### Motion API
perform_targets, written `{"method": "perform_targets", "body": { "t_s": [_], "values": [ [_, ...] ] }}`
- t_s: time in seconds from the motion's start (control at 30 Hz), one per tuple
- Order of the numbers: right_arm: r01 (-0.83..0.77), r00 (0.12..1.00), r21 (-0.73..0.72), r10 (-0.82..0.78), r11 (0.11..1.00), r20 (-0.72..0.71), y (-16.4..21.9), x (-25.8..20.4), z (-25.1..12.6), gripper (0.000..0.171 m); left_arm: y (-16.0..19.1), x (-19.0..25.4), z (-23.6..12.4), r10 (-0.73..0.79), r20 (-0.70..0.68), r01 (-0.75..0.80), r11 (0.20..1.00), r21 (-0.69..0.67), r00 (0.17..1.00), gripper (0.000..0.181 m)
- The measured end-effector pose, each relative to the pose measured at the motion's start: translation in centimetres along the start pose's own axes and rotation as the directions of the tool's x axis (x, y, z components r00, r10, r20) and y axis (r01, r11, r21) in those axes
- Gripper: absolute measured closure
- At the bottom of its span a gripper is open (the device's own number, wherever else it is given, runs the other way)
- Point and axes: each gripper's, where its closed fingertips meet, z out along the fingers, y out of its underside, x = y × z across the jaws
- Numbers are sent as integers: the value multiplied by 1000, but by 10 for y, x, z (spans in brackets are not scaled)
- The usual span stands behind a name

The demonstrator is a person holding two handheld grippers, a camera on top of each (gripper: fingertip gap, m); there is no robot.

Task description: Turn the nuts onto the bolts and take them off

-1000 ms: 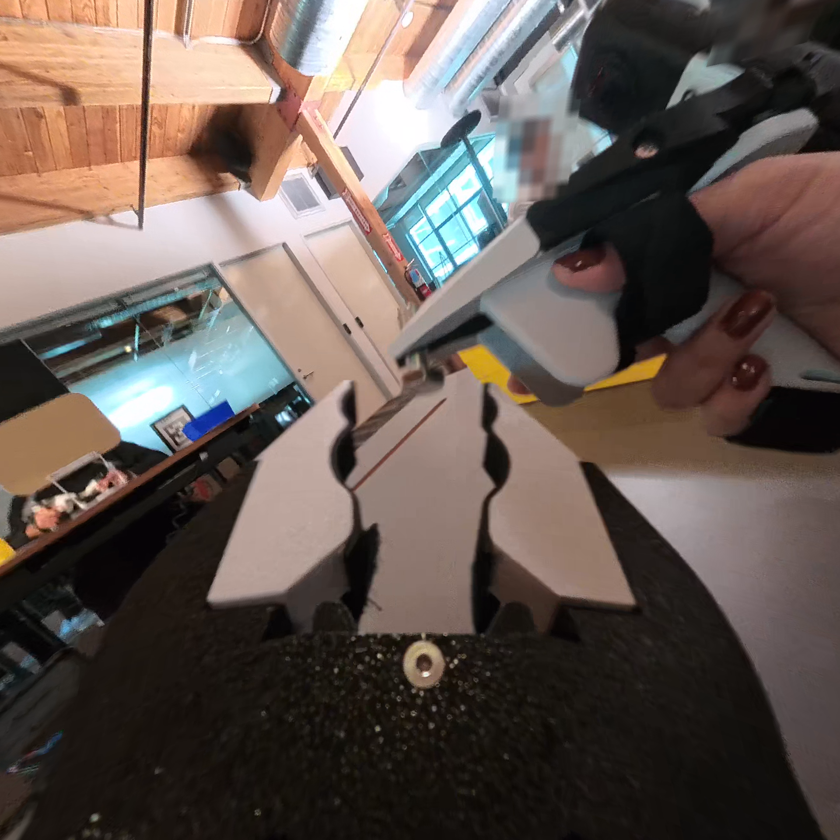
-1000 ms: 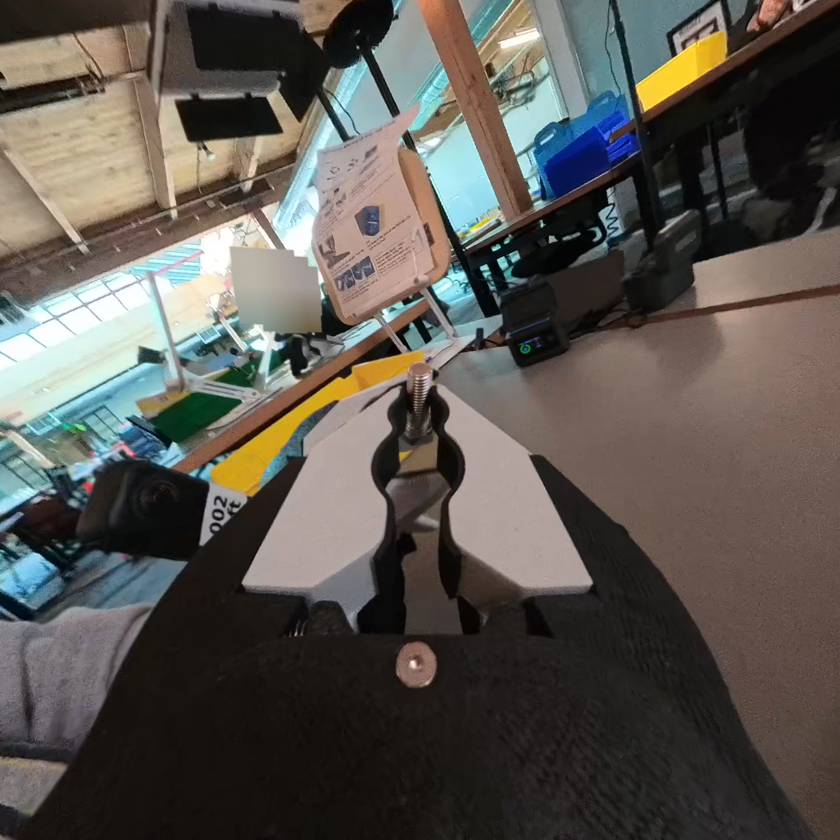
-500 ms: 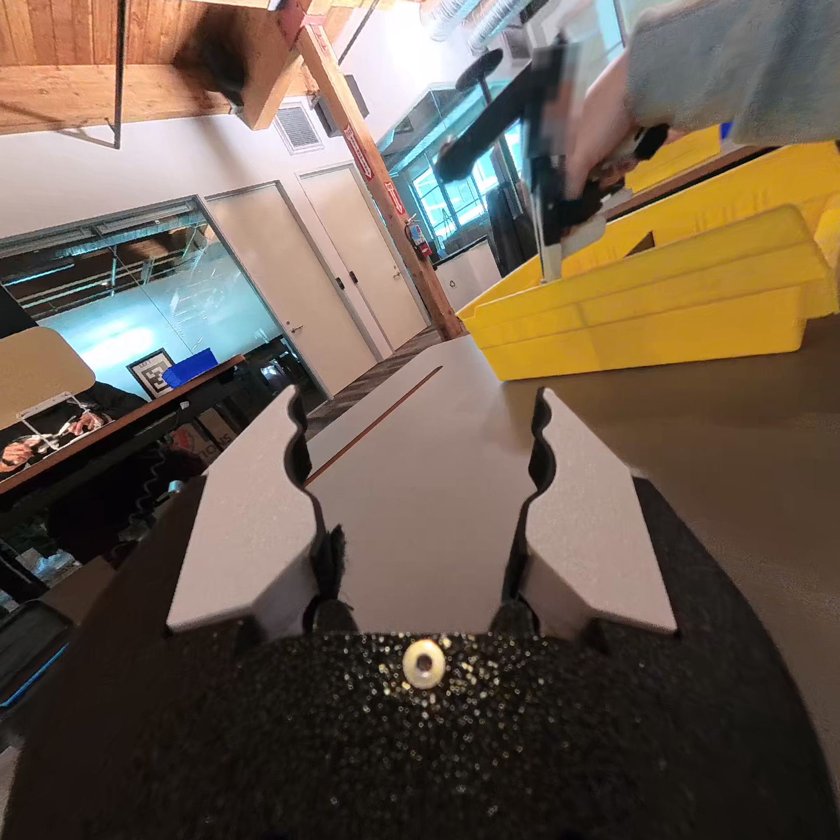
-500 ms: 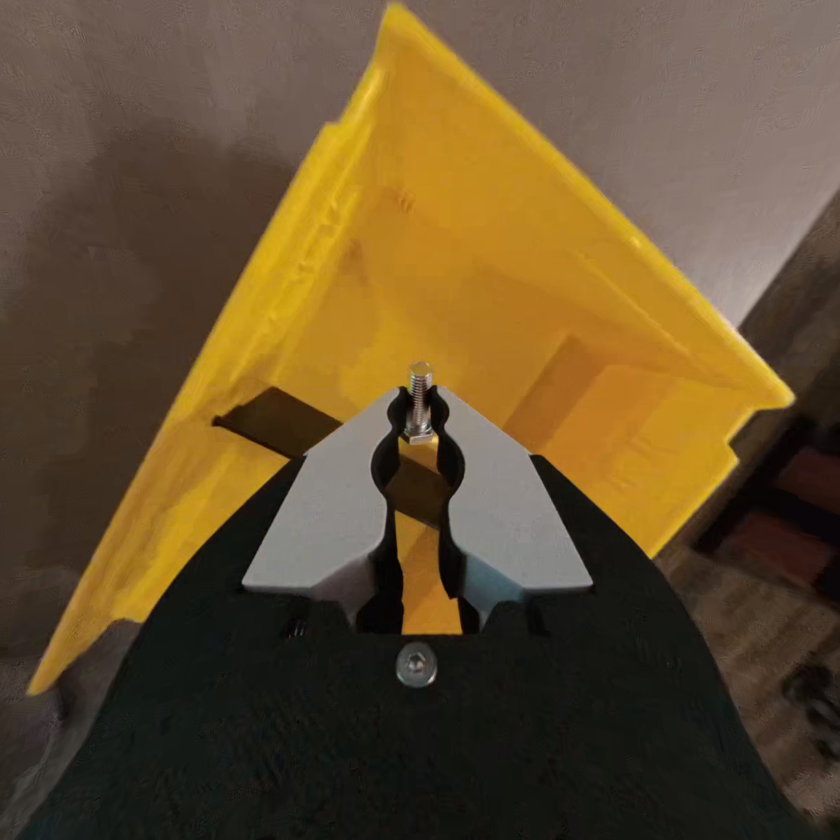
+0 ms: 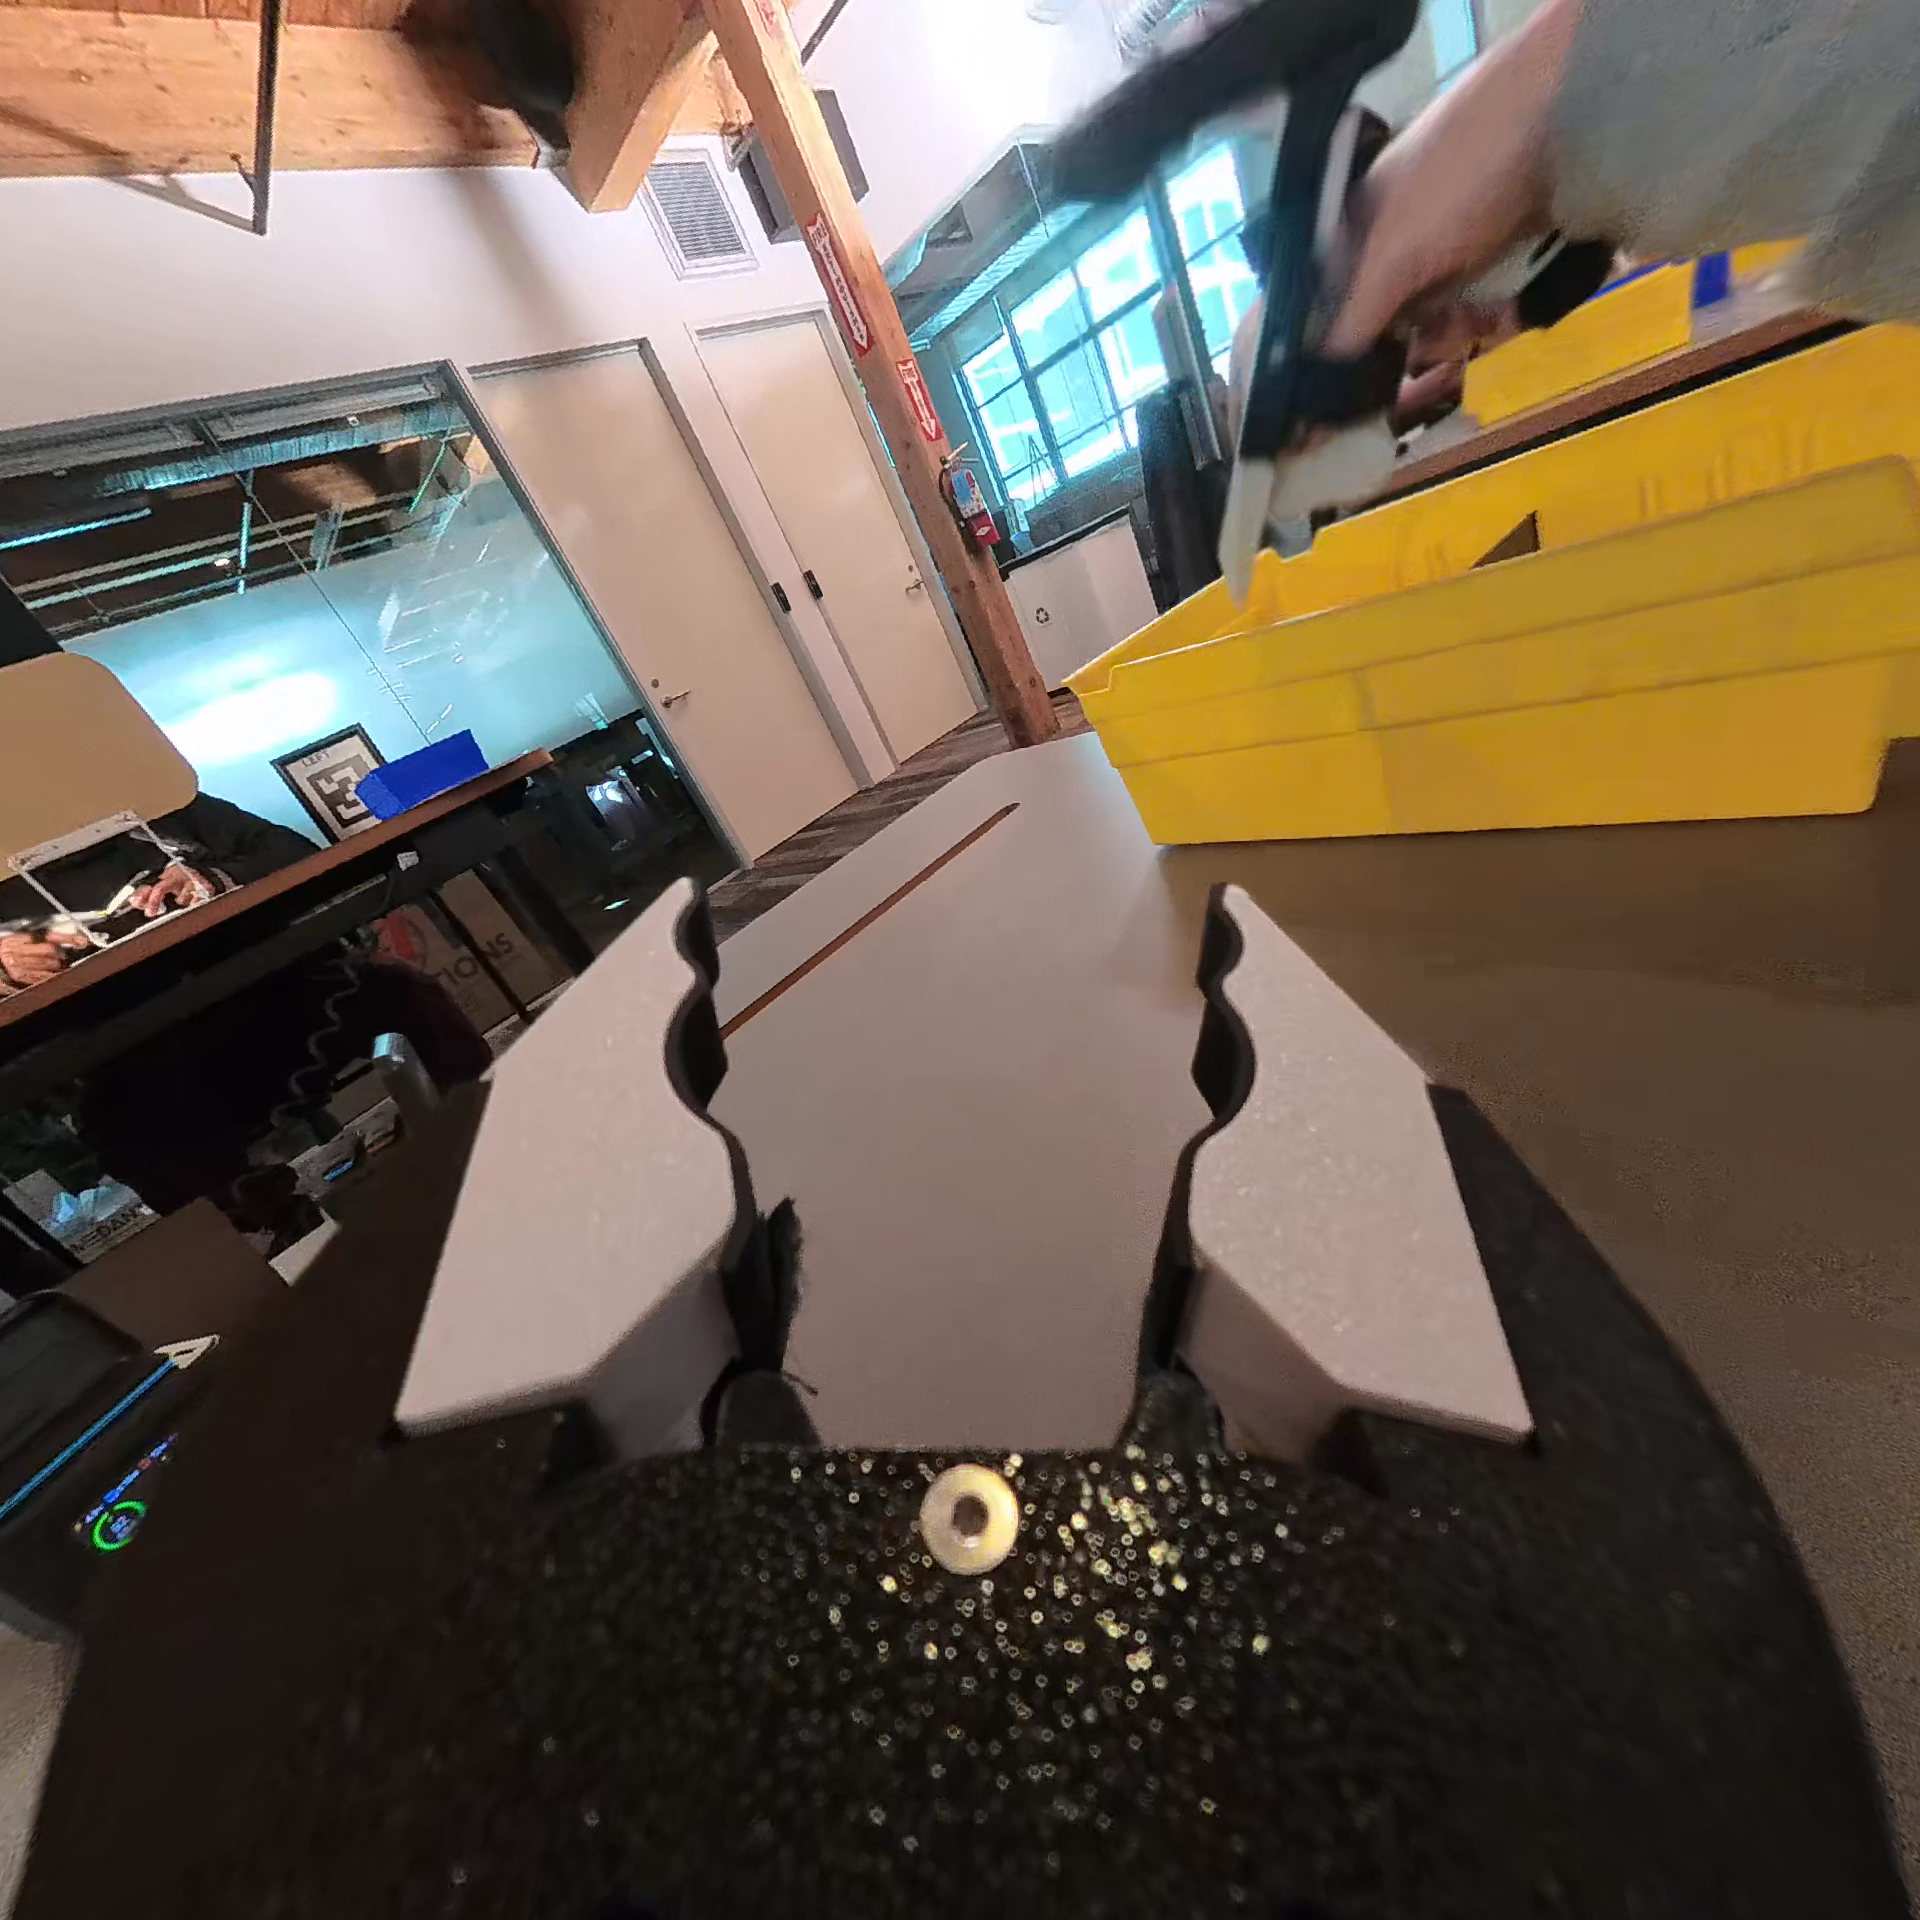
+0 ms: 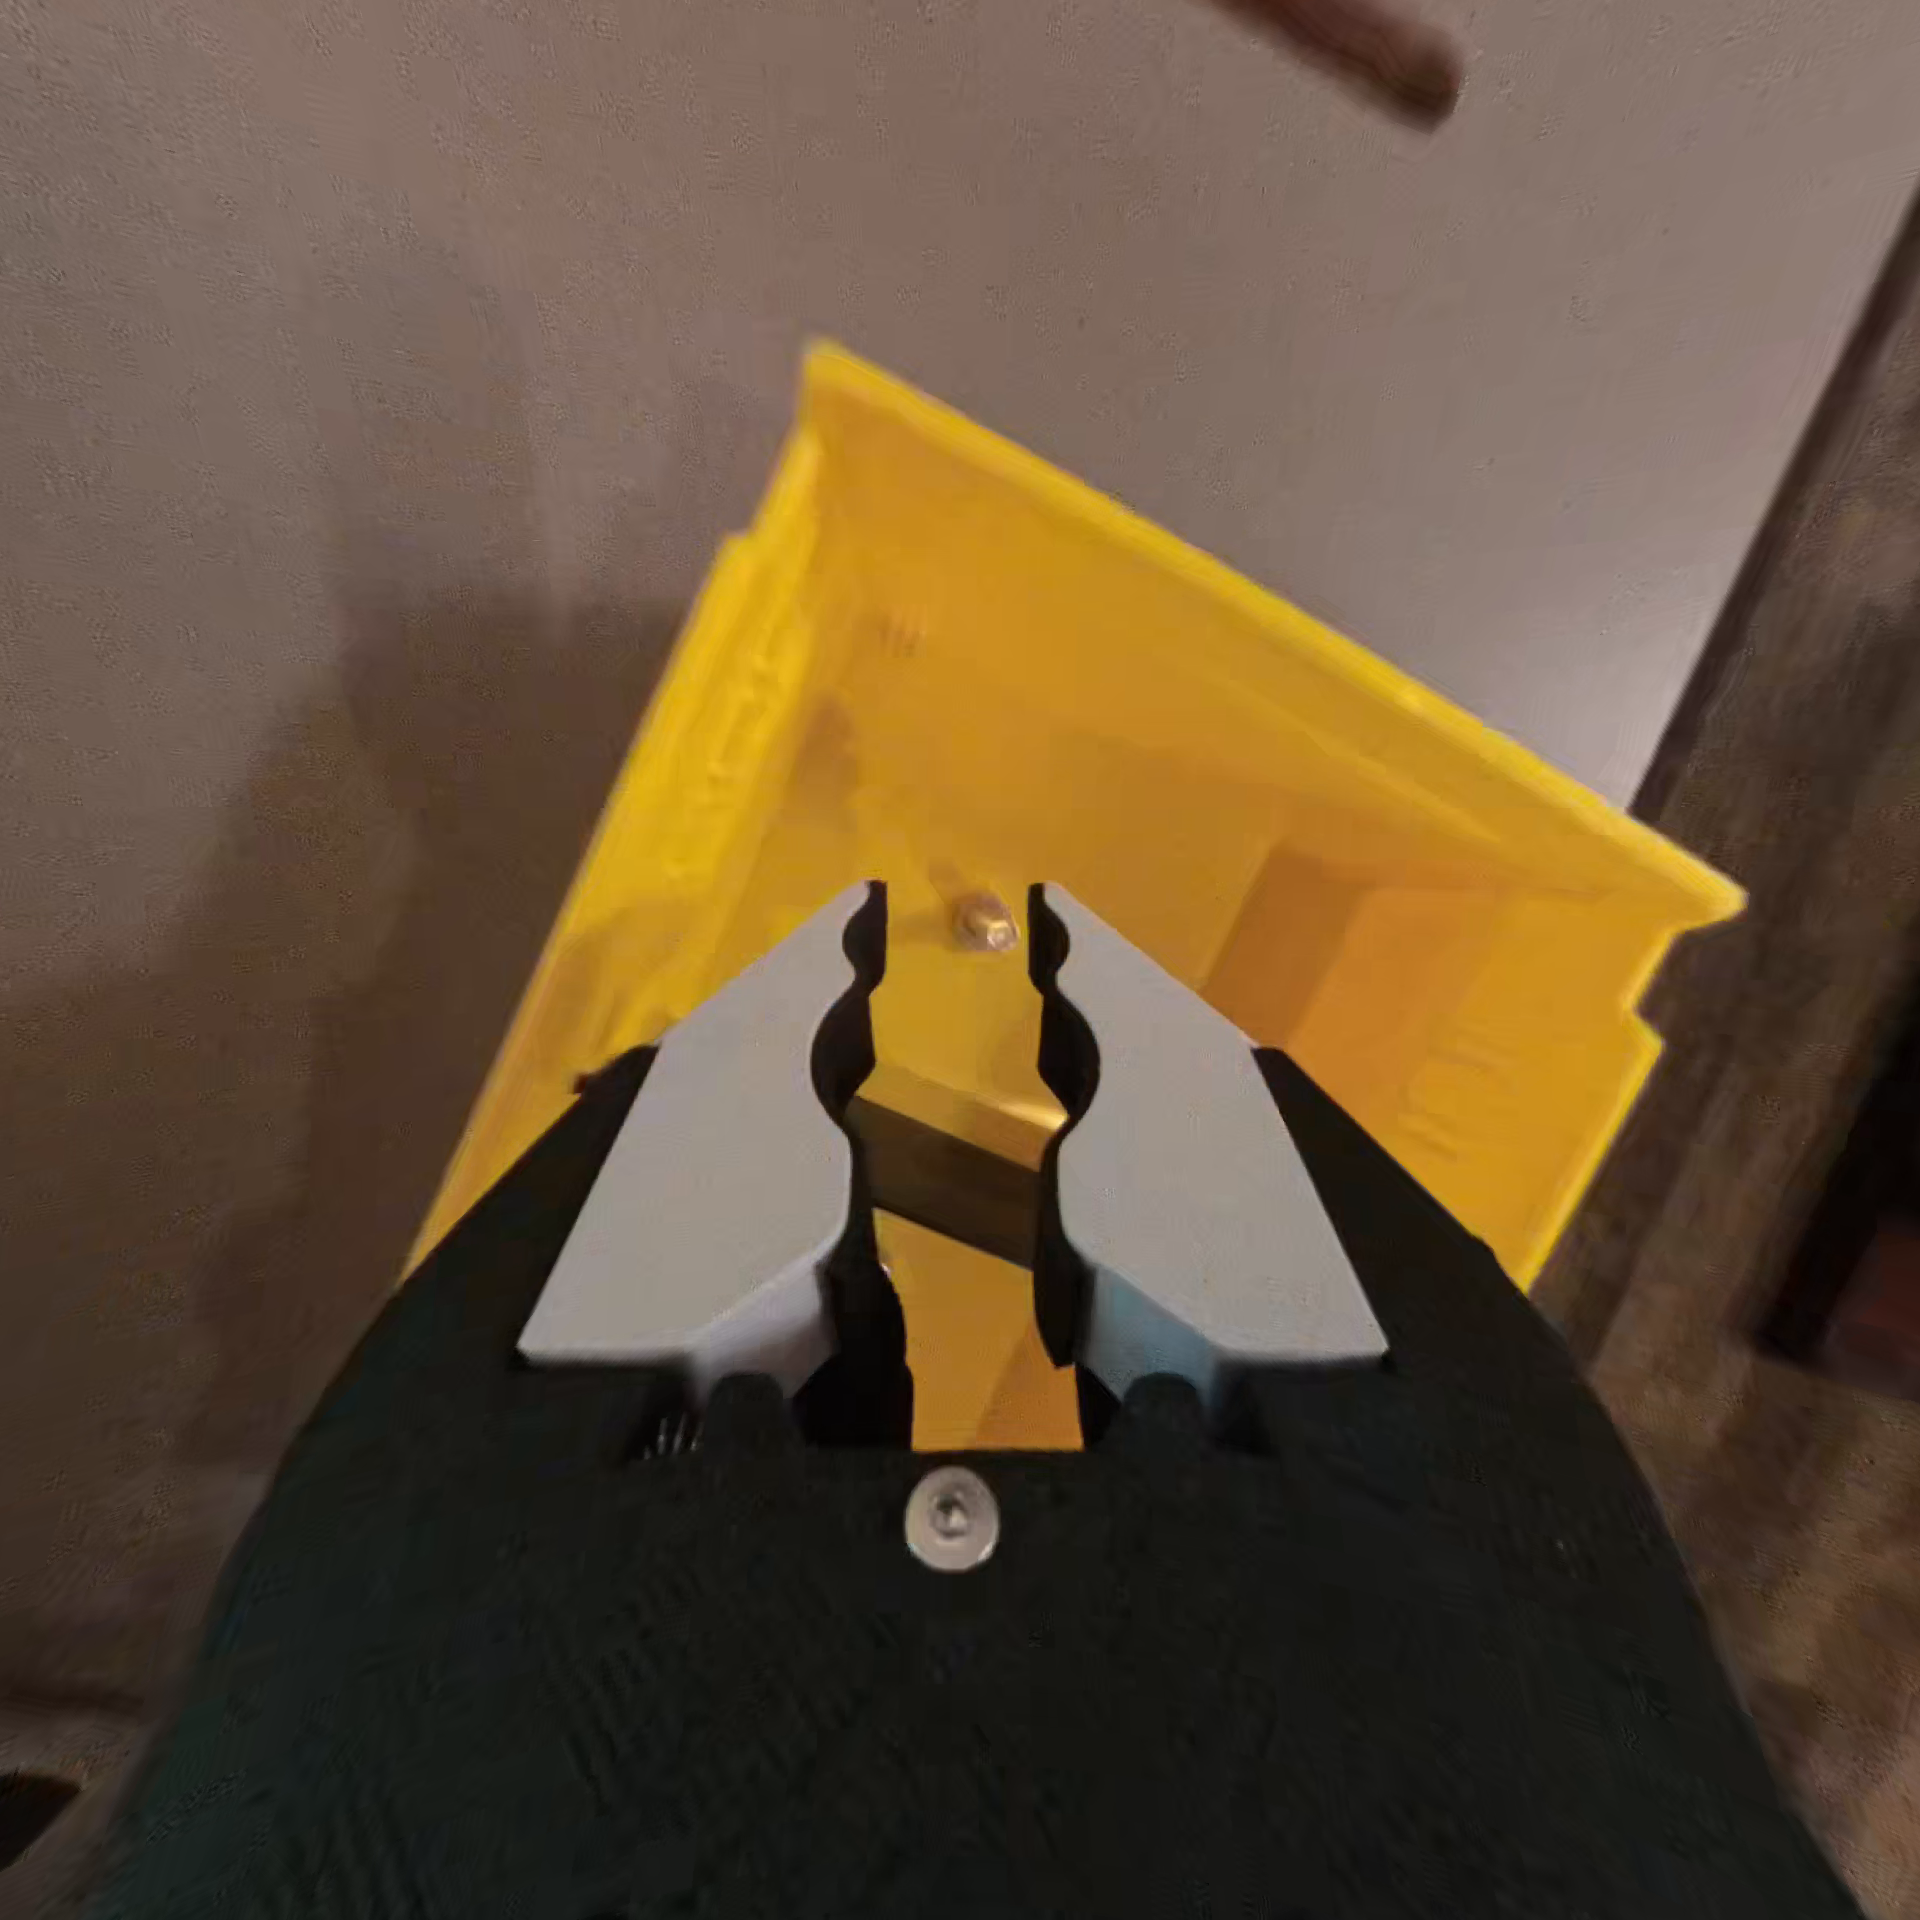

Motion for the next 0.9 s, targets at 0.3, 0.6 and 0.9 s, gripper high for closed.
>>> {"method": "perform_targets", "body": {
  "t_s": [0.3,0.6,0.9],
  "values": [
    [125,979,843,-203,523,-19,-70,-185,-125,171,11,-4,-1,-63,26,64,997,-42,998,134],
    [181,965,952,-231,247,-123,-60,-250,-28,171,20,-30,-12,-138,106,143,989,-45,985,157],
    [257,935,948,-297,186,-195,-55,-258,-24,171,-40,-34,-40,-260,8,251,926,-280,966,158]
  ]
}}
